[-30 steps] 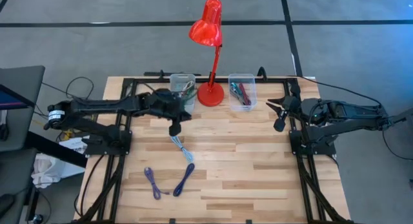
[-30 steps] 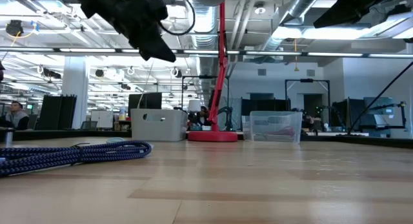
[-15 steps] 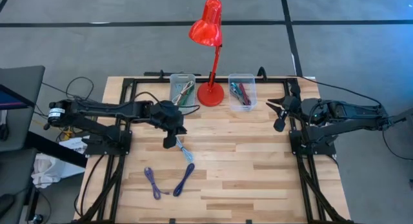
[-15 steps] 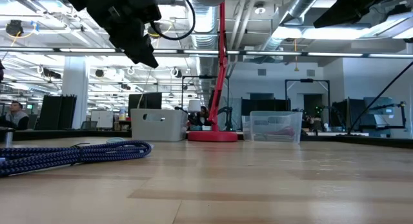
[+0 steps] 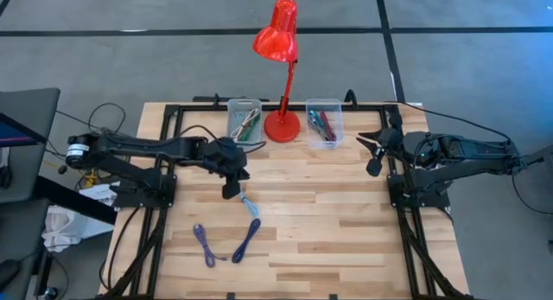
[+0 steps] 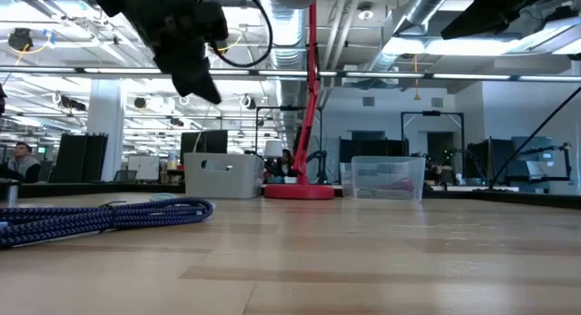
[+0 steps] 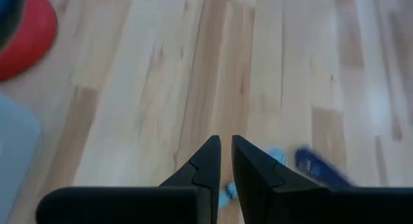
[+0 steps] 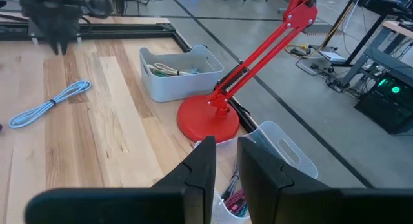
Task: Pick & Place USB Port
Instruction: Put the light blue charger cable into the gray bin
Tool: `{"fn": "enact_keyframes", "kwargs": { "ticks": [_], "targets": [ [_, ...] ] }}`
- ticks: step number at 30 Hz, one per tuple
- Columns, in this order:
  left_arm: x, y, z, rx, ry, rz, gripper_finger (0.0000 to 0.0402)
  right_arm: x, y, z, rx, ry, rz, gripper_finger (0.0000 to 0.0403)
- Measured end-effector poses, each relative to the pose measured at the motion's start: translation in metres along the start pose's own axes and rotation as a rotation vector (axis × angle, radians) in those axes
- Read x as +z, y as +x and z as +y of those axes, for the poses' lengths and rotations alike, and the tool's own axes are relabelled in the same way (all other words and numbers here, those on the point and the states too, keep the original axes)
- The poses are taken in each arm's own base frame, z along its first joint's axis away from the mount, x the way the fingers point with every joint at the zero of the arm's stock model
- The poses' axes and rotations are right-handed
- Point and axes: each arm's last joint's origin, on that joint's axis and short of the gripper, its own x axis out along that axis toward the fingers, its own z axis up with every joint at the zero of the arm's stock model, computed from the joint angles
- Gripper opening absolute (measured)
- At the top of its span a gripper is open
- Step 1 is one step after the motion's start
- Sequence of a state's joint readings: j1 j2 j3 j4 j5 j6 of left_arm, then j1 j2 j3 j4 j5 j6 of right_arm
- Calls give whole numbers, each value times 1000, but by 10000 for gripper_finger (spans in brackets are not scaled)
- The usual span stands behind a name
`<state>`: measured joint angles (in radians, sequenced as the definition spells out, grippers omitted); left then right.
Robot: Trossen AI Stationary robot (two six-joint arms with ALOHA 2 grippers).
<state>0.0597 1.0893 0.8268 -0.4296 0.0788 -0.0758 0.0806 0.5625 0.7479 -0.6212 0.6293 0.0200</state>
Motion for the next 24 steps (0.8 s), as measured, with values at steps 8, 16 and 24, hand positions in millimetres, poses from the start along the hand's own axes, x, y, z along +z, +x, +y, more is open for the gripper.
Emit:
{"fn": "enact_keyframes", "kwargs": {
  "ticks": [8, 16, 24],
  "targets": [
    [-8, 15, -5, -15, 75, 98, 80, 0, 0, 0, -2, 8, 1, 58],
    [-14, 21, -11, -33, 152, 166, 113, 0, 1, -3, -24, 18, 3, 58],
    [-21, 40, -14, -20, 176, 249, 152, 1, 2, -3, -29, 24, 0, 58]
  ]
}}
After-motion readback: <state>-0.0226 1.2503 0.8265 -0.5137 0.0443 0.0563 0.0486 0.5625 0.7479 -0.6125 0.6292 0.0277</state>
